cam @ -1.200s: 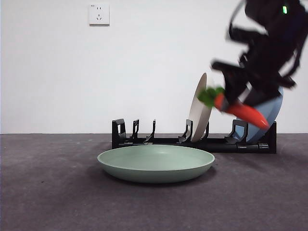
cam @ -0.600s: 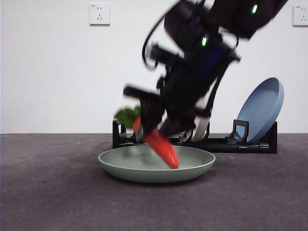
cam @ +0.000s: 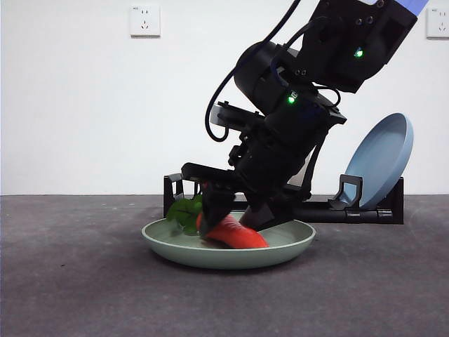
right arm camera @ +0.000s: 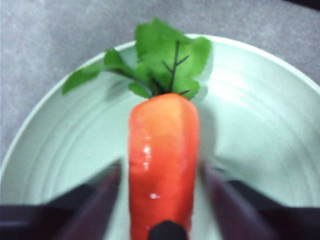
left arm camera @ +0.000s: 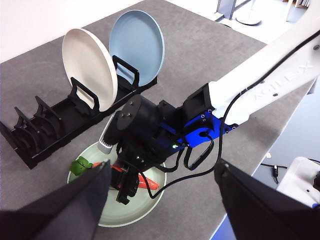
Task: Take the green plate from the plate rack,put the plate on the table,take the carrot from the table,put the carrot in the plate
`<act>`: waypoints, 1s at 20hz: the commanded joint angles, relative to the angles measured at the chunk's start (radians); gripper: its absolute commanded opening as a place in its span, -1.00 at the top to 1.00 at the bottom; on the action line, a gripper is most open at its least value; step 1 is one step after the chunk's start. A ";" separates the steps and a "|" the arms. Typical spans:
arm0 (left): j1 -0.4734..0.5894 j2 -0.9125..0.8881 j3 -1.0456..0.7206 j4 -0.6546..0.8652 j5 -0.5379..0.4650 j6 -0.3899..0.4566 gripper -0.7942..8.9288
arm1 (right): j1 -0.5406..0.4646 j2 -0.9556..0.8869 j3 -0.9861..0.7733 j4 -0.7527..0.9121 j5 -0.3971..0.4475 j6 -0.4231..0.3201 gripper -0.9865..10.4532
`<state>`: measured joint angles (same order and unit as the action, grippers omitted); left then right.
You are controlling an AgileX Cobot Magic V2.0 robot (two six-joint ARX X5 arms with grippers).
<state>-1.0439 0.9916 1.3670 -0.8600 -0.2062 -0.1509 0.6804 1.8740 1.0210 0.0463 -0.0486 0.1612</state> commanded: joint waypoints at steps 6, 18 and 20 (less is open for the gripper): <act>-0.003 0.000 -0.003 -0.032 -0.002 -0.003 0.12 | 0.003 -0.243 -0.004 -0.206 0.001 0.006 -0.13; -0.003 0.000 -0.003 -0.203 0.006 0.020 0.13 | 0.003 -1.000 -0.004 -1.028 -0.110 0.005 -0.11; -0.003 0.000 -0.003 -0.227 0.006 0.020 0.13 | 0.003 -1.058 -0.004 -1.080 -0.110 0.006 -0.10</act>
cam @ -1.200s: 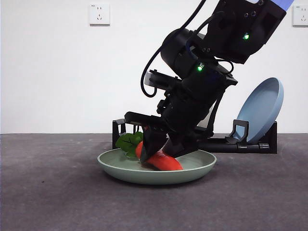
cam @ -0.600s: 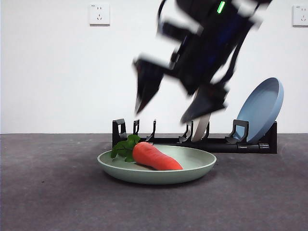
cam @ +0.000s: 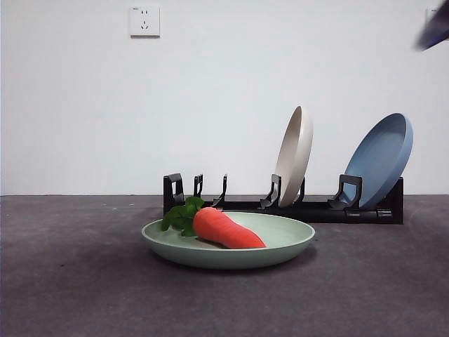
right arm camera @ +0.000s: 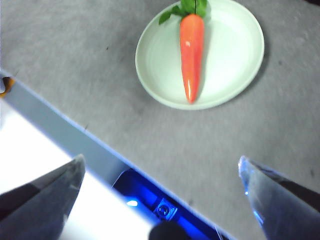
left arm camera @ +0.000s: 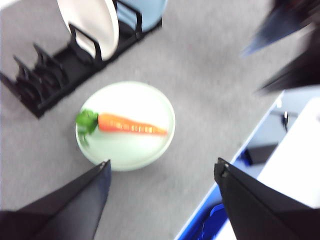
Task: Take the green plate from the plate rack,put the plate on the table,take the carrot from the table,put the carrot in the plate
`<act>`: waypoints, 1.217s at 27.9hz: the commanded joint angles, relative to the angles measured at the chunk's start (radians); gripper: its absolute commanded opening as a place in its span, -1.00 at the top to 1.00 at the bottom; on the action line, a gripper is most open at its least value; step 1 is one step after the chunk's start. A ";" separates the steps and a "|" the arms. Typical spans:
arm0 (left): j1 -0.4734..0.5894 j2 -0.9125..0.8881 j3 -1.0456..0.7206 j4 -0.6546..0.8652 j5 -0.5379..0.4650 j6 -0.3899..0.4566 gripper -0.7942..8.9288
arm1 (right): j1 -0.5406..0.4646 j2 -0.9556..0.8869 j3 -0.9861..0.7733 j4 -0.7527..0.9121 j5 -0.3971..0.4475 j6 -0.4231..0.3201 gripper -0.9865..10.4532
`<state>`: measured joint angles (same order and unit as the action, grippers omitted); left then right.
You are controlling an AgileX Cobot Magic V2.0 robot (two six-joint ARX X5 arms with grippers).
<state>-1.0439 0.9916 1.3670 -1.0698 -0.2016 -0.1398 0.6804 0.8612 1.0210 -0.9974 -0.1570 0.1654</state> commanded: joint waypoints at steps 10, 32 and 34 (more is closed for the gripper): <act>-0.003 0.000 -0.003 -0.061 0.002 0.008 0.88 | 0.003 -0.171 -0.004 -0.143 -0.001 0.002 0.74; -0.003 0.000 -0.003 -0.061 -0.003 0.008 0.84 | 0.002 -0.168 -0.004 -0.138 0.006 0.002 0.83; -0.003 0.000 -0.003 -0.061 -0.003 0.008 0.84 | 0.002 -0.169 -0.004 -0.138 0.006 0.002 0.82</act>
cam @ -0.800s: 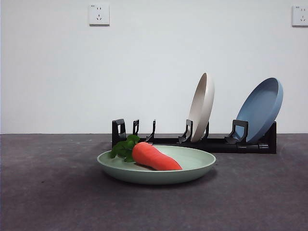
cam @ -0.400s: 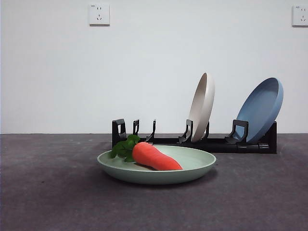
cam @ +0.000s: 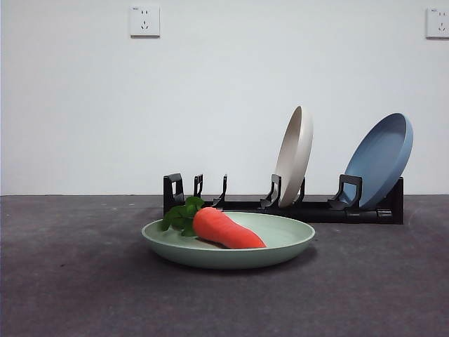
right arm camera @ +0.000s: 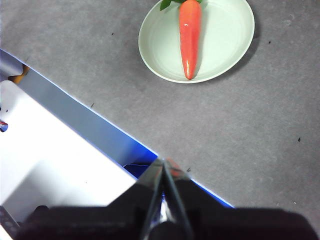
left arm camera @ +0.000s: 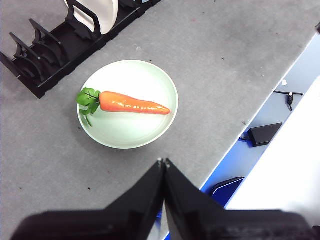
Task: Take the green plate from the plate rack,put the plate on the table,take the carrot from the table,put the carrot in the plate
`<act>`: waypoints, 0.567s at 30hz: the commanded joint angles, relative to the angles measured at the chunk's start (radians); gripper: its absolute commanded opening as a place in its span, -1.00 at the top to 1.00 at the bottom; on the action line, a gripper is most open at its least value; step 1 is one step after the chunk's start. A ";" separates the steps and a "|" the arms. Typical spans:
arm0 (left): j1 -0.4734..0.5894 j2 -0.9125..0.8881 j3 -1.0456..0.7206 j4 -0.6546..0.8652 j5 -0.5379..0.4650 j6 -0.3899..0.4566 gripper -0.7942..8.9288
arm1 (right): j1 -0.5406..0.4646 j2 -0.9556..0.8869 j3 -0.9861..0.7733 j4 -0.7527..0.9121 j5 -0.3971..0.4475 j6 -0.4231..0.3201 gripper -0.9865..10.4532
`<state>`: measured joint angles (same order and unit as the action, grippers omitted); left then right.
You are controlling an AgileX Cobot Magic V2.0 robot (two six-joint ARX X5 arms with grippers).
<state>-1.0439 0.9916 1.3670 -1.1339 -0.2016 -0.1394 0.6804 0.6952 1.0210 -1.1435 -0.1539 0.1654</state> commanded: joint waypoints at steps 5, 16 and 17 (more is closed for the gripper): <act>-0.004 0.000 -0.003 0.005 0.000 0.008 0.84 | 0.002 -0.003 -0.004 0.008 0.003 0.002 0.82; 0.322 -0.127 -0.010 0.369 0.079 0.319 0.84 | 0.002 -0.003 -0.004 0.008 0.003 0.002 0.83; 0.378 -0.153 -0.018 0.418 0.126 0.329 0.84 | 0.002 -0.003 -0.004 0.008 0.003 0.002 0.83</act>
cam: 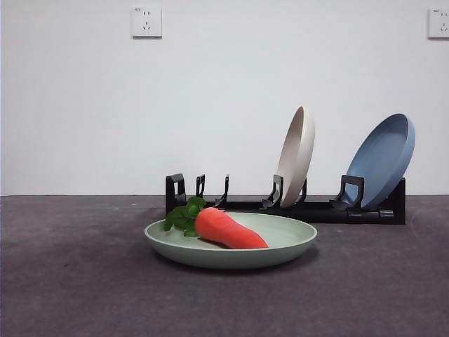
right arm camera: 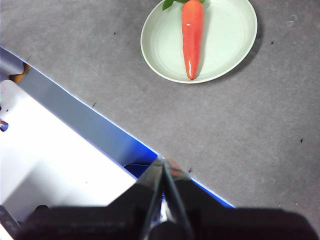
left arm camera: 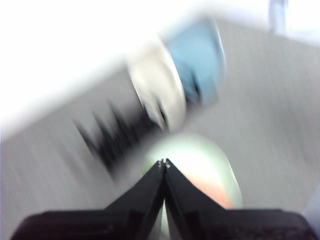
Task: Take the green plate from the plate rack,put the plate on the table,take the carrot from the table,put the carrot in the plate
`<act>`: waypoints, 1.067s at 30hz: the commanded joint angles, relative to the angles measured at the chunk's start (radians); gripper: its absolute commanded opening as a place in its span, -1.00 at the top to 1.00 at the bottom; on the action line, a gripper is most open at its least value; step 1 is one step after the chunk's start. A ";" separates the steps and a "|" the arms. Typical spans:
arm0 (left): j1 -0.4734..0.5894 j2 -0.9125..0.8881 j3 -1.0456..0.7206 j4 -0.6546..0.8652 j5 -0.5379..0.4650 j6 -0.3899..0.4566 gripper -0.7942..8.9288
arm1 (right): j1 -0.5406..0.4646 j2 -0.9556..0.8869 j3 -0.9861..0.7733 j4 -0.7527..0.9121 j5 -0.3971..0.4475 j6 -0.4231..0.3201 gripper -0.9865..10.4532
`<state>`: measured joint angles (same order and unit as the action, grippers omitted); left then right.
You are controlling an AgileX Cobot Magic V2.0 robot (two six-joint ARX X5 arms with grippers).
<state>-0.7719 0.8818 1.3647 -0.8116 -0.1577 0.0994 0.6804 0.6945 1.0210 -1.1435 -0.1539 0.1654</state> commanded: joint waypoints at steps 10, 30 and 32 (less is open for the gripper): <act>0.492 -0.375 -0.401 0.571 0.161 0.119 0.84 | 0.002 -0.002 -0.004 0.008 0.003 0.002 0.83; 0.684 -0.812 -1.263 0.790 0.166 0.041 0.84 | 0.002 -0.002 -0.004 0.008 0.003 0.002 0.83; 0.691 -0.842 -1.300 0.789 0.166 0.023 0.84 | 0.002 -0.002 -0.004 0.008 0.003 0.002 0.82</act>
<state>-0.0856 0.0517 0.0807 -0.0349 0.0097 0.1448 0.6804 0.6945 1.0210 -1.1435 -0.1539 0.1654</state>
